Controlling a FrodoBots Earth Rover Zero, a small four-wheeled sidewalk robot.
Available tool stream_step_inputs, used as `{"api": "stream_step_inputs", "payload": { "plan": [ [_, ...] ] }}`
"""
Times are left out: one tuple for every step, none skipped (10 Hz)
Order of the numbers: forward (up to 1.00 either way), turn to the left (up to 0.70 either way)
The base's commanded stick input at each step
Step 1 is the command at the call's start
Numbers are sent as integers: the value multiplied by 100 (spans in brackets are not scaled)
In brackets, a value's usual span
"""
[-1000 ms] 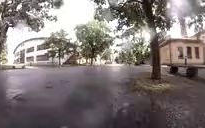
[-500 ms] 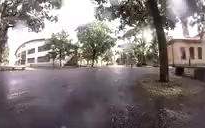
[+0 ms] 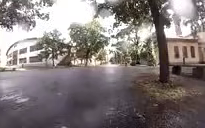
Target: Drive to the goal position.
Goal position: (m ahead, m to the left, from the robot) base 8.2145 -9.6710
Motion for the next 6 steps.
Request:
{"api": "stream_step_inputs", "payload": {
  "plan": [
    [85, 0],
    [85, 0],
    [85, 0],
    [85, 0],
    [85, 0],
    [85, 0]
  ]
}}
